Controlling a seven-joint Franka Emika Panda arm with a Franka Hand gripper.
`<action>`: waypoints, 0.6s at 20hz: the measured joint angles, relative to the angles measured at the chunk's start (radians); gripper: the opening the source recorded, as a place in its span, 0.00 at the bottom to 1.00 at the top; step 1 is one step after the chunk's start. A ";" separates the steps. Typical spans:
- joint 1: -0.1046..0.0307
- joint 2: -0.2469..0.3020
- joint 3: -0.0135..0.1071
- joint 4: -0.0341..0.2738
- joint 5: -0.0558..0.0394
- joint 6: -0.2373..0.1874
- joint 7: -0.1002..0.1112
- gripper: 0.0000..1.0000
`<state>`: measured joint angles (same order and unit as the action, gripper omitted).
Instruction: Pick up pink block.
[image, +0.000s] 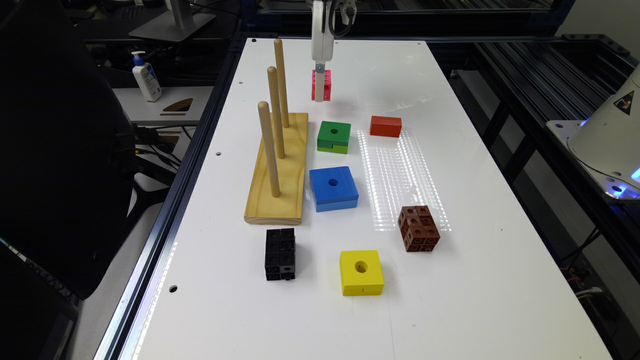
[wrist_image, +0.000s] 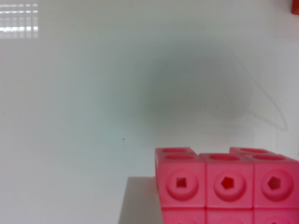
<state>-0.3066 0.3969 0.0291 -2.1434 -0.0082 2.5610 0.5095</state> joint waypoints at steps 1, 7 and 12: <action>0.000 -0.002 0.000 0.000 0.0000 0.000 0.000 0.00; 0.000 -0.075 0.000 0.000 0.0001 -0.070 0.000 0.00; 0.000 -0.091 0.000 -0.002 0.0003 -0.090 0.000 0.00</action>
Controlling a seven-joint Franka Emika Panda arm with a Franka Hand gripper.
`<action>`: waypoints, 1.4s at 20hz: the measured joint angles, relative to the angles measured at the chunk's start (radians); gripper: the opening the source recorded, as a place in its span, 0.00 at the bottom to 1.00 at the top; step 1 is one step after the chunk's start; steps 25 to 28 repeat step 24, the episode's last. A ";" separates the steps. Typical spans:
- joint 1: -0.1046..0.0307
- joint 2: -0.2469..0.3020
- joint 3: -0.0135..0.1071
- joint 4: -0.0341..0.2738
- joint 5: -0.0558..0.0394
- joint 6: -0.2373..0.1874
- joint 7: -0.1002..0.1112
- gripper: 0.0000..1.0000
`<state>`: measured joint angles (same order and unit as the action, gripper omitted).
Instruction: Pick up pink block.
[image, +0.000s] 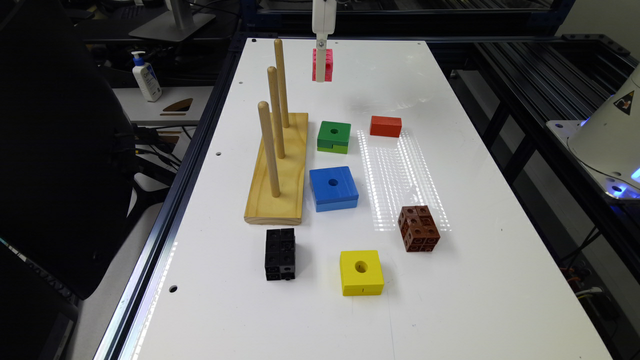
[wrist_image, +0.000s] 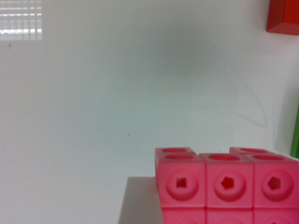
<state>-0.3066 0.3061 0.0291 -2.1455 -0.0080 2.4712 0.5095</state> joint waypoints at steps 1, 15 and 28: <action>0.000 0.000 0.000 0.000 0.0000 0.000 0.000 0.00; 0.000 -0.089 0.000 0.001 0.0002 -0.073 0.000 0.00; 0.000 -0.188 0.000 0.002 0.0007 -0.165 0.000 0.00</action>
